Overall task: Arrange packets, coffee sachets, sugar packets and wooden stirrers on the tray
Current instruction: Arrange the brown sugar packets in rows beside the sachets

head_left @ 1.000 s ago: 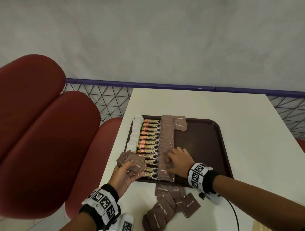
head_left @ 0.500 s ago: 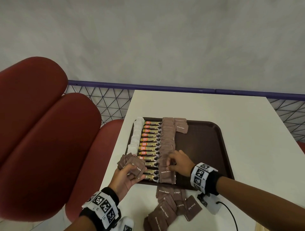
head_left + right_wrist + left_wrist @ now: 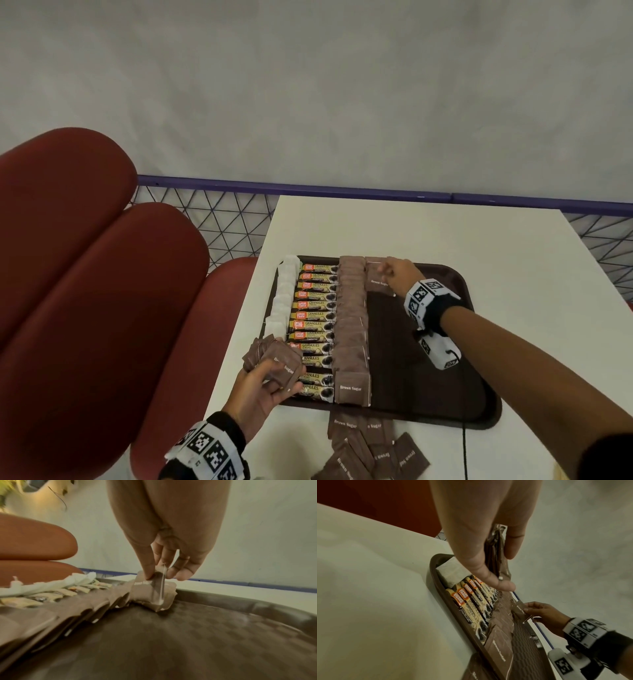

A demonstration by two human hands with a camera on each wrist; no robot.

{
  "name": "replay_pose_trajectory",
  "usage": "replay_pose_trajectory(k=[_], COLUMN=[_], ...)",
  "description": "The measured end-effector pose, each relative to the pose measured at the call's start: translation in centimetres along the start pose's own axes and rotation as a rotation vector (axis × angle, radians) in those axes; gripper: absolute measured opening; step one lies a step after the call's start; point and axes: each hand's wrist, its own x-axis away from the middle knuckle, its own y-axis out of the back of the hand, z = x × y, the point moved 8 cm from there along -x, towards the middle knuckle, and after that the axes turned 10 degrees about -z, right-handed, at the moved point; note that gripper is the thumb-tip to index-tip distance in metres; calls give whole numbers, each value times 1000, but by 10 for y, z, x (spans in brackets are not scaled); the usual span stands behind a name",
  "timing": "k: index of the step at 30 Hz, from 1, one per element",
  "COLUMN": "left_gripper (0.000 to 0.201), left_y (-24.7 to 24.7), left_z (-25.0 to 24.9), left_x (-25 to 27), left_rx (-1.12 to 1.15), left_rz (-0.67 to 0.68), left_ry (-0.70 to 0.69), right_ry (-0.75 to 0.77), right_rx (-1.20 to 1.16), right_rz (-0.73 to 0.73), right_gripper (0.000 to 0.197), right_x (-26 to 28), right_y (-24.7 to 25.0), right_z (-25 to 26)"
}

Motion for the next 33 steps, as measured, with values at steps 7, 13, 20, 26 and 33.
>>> replay_pose_trajectory(k=[7,13,20,26,33], left_gripper=[29,27,26,34,38], left_y=[4,1,-4,-13,-27], left_z=[-3,-5,-5,-6,-4], left_x=[-4,-4,-3,2,10], left_rx=[-4,-6,-49,-81,-112], left_rz=[-11,6,-6,6,48], left_ry=[4,11,-11,-51,-72], right_ry=[64,136,165,279,409], right_rx=[438,538,480,309,-230], right_rz=[-28,-109,-213,-172,159], right_gripper=[30,40,39,36,13], right_x=[-10,-13,-8,18,103], right_y=[-14,-18,-10,-6,-13], right_z=[1,2,6,26,71])
